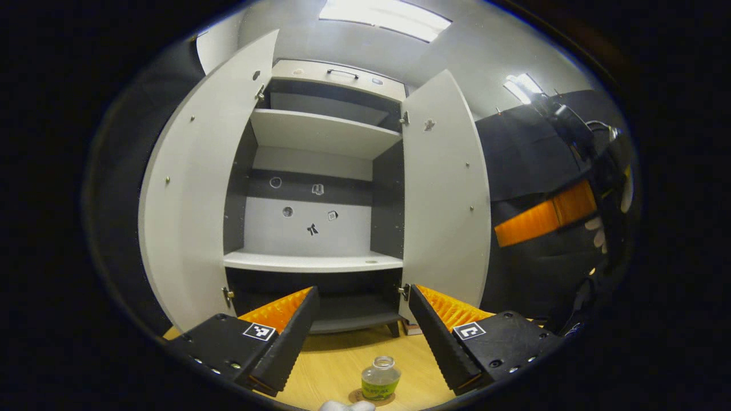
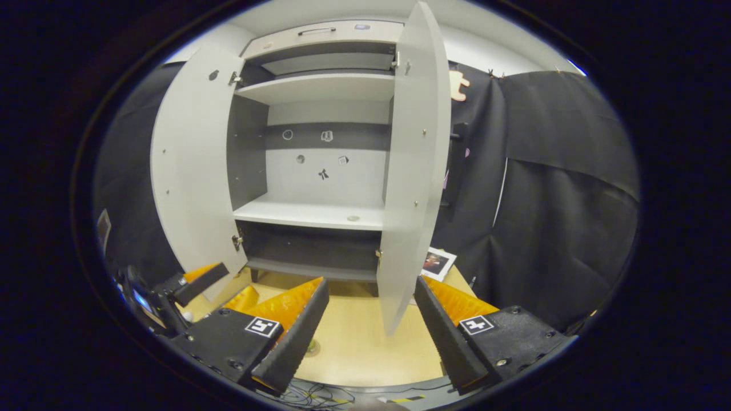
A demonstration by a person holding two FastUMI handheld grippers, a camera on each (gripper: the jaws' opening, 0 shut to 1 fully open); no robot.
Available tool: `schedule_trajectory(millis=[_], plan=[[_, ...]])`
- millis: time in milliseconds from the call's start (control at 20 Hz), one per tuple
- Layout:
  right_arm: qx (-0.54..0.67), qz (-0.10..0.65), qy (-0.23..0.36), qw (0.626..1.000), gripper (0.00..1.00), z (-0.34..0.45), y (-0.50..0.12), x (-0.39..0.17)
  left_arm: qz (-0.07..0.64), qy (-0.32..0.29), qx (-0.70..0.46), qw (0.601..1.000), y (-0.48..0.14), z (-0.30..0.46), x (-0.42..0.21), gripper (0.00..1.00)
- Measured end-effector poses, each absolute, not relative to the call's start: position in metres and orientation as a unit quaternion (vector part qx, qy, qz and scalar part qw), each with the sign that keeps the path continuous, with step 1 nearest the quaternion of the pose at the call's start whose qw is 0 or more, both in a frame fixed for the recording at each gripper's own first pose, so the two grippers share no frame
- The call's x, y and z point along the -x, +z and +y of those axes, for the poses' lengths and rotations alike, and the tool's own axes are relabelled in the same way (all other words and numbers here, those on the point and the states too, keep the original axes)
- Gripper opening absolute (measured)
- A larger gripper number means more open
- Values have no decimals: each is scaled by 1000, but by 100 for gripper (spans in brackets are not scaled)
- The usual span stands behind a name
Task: Grasp the bottle in the cabinet with the left hand and place it on the coaster, then close the right door with the right hand and the left door with the left hand.
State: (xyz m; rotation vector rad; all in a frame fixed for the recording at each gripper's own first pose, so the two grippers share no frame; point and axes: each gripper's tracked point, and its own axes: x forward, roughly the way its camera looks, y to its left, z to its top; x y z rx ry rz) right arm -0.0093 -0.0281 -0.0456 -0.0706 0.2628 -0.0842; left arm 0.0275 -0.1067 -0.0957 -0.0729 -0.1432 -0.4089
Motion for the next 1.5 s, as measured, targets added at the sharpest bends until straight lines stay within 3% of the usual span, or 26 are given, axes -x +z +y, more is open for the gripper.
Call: schedule_trajectory(millis=[350, 600, 650, 750, 850, 900, 1100, 1250, 1350, 1400, 1500], plan=[[7, 61, -56, 997, 99, -41, -15, -2, -73, -118, -9, 990, -26, -23, -18, 95], [10, 36, -84, 996, 99, -76, -2, -5, -61, -74, -20, 995, -8, 16, -2, 97], [11, 34, -90, 995, 95, -87, 1, -6, -55, -65, -23, 996, -7, 21, 1, 97], [4, 25, -102, 994, 99, -113, 8, -8, -44, -47, -25, 998, -9, 25, 6, 96], [-4, 15, -107, 994, 95, -140, 17, -12, -26, -35, -22, 999, -15, 19, 10, 97], [-6, 10, -110, 994, 99, -156, 21, -14, -18, -28, -22, 999, -17, 15, 11, 97], [-20, 5, -102, 995, 99, -210, 32, -31, 3, 4, -9, 1000, -11, -13, 16, 97], [-35, 0, -89, 995, 95, -245, 39, -45, 3, 32, -11, 999, -1, -34, 21, 97], [-43, 2, -73, 996, 99, -262, 41, -58, -1, 49, -21, 999, 6, -47, 26, 97], [-46, 2, -63, 997, 95, -267, 41, -66, -6, 57, -20, 998, 9, -54, 27, 97], [-49, 2, -43, 998, 99, -271, 44, -80, -10, 68, -18, 997, 12, -69, 33, 97]])
